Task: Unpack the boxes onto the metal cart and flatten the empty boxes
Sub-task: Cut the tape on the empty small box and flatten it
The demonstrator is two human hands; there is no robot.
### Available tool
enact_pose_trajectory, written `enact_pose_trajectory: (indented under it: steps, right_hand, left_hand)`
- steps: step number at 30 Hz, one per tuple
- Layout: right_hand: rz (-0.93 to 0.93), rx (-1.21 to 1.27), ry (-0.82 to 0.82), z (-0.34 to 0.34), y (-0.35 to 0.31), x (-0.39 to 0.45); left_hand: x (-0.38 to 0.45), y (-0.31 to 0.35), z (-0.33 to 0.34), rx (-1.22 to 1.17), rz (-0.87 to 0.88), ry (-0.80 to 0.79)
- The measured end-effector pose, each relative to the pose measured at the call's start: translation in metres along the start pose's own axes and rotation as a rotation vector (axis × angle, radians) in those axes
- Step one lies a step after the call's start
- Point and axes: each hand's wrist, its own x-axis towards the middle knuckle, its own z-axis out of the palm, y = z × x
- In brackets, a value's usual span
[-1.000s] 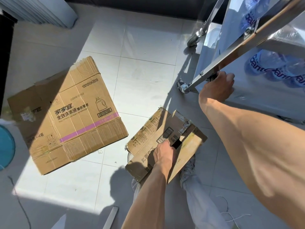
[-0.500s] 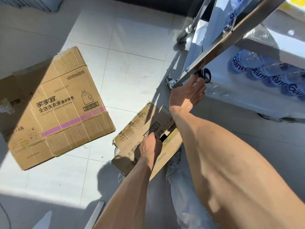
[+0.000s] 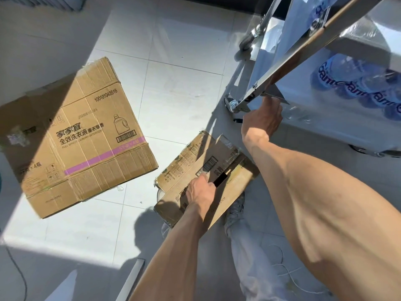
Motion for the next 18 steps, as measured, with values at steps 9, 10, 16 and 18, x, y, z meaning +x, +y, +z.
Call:
enact_pose_trajectory:
  steps: [9,10,16,18]
  right_hand:
    - [0.139,-0.061,-0.515,0.013,0.017,-0.046]
    - [0.126,-0.126,-0.595,0.017,0.021,-0.053]
    - [0.102,-0.352,-0.924,0.041,0.042,-0.082]
    - [0.061,-0.383,-0.933,0.051,0.049,-0.090]
  left_hand:
    - [0.005,0.000,0.011,0.034,-0.021,0.034]
    - [0.009,-0.005,0.012,0.053,-0.041,0.056]
    - [0.044,-0.046,0.020,0.278,-0.116,0.039]
    - [0.055,-0.057,0.031,0.317,-0.118,-0.033]
